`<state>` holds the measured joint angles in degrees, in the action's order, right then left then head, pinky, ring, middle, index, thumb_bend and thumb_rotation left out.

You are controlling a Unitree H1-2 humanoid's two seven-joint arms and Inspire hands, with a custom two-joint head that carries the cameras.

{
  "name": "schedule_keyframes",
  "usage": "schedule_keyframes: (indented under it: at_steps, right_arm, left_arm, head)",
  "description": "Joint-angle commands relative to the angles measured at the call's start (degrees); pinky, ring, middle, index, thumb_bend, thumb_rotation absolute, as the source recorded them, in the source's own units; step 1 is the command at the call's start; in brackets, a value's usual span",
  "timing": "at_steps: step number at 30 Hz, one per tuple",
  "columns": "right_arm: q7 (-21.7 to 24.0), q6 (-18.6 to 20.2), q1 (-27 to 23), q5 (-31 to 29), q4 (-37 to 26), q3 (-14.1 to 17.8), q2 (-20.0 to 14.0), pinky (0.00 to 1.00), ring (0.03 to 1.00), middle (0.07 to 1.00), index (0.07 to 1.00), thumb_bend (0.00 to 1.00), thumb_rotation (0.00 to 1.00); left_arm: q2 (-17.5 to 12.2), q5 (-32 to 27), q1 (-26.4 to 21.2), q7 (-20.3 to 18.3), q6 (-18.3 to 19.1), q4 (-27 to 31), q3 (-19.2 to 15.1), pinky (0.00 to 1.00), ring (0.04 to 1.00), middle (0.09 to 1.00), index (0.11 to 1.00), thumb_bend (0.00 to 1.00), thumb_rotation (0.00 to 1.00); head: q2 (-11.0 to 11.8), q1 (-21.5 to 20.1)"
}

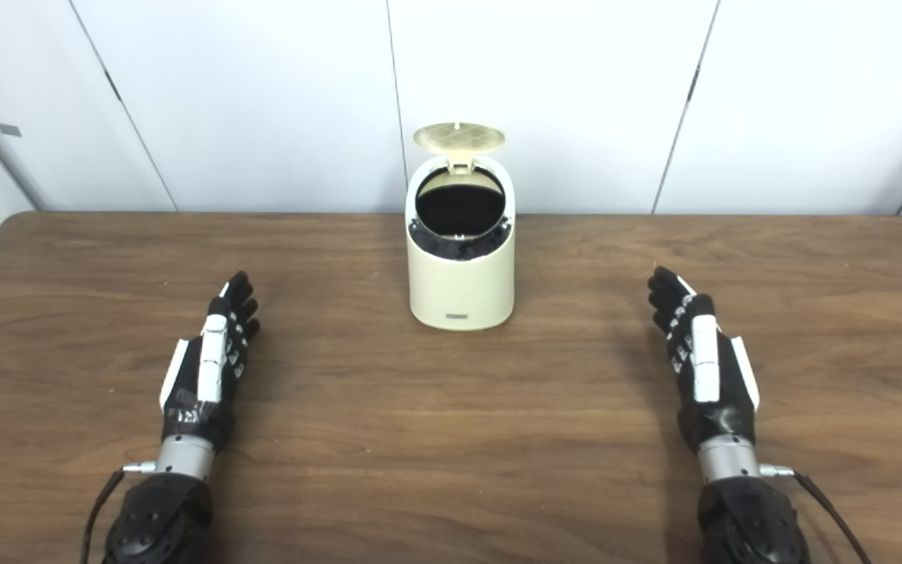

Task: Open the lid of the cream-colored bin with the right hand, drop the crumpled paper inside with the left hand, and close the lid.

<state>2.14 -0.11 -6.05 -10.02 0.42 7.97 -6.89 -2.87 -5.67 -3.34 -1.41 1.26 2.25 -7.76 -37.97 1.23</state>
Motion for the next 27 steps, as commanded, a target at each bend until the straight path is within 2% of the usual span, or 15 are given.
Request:
schedule_keyframes:
  at_steps: [1, 5, 10, 15, 16, 18, 21, 23, 27]
  right_arm:
    - [0.9, -1.2, -2.1, -1.0, -1.9, 0.7, -1.2, 0.95, 0.912, 0.896, 0.863, 0.63, 1.00]
    - [1.4, 0.2, -3.1, -0.9, -3.2, 0.3, -2.2, 0.95, 0.921, 0.908, 0.865, 0.66, 0.98]
    - [2.1, -0.1, -5.2, 0.2, -3.1, -0.7, -3.5, 0.96, 0.926, 0.904, 0.866, 0.60, 1.00]
    - [1.7, 1.0, -7.8, 3.9, -4.1, -2.4, -4.7, 0.95, 0.926, 0.907, 0.875, 0.61, 1.00]
    - [1.7, 1.3, -8.2, 4.8, -4.4, -2.7, -4.9, 0.94, 0.923, 0.904, 0.876, 0.60, 1.00]
    - [1.7, 2.6, -9.2, 7.3, -5.5, -3.7, -5.6, 0.92, 0.917, 0.899, 0.876, 0.59, 1.00]
    - [2.1, 5.4, -10.7, 9.9, -7.2, -5.0, -6.5, 0.94, 0.930, 0.914, 0.885, 0.59, 1.00]
    - [2.3, 7.0, -12.2, 11.6, -7.9, -5.9, -7.0, 0.94, 0.930, 0.916, 0.885, 0.62, 1.00]
    - [2.8, 8.4, -14.0, 12.9, -8.6, -6.5, -7.4, 0.95, 0.928, 0.914, 0.874, 0.62, 1.00]
  left_arm:
    - [0.1, -1.2, -0.8, -0.2, -2.1, 0.4, -0.1, 1.00, 1.000, 1.000, 1.000, 0.54, 1.00]
    - [0.3, -1.4, -0.7, -0.2, -3.1, -0.4, 0.1, 1.00, 1.000, 1.000, 1.000, 0.54, 1.00]
    - [0.6, -1.8, -0.1, -0.1, -2.9, -0.4, 0.3, 1.00, 1.000, 1.000, 1.000, 0.51, 1.00]
    - [0.3, -2.2, 0.6, -0.3, -3.8, -1.2, 0.3, 1.00, 1.000, 1.000, 1.000, 0.50, 1.00]
    - [0.3, -2.1, 0.8, -0.3, -3.9, -1.4, 0.3, 1.00, 1.000, 1.000, 1.000, 0.51, 1.00]
    - [0.4, -2.1, 1.0, -0.1, -4.2, -1.7, 0.2, 1.00, 1.000, 1.000, 1.000, 0.50, 1.00]
    - [0.6, -2.5, 1.2, -0.1, -4.9, -2.6, 0.1, 1.00, 1.000, 1.000, 1.000, 0.49, 1.00]
    - [0.7, -2.4, 1.4, -0.1, -5.3, -3.2, 0.2, 1.00, 1.000, 1.000, 1.000, 0.49, 1.00]
    - [0.8, -2.3, 1.4, -0.1, -5.9, -3.8, 0.3, 1.00, 1.000, 1.000, 1.000, 0.50, 1.00]
  head:
    - [0.0, -0.1]
    - [0.1, -0.4]
    - [0.5, -1.0]
    - [1.0, -1.5]
    - [1.7, -2.2]
    - [1.7, -2.2]
    - [3.1, -3.5]
    - [3.4, -3.6]
    - [4.1, -3.6]
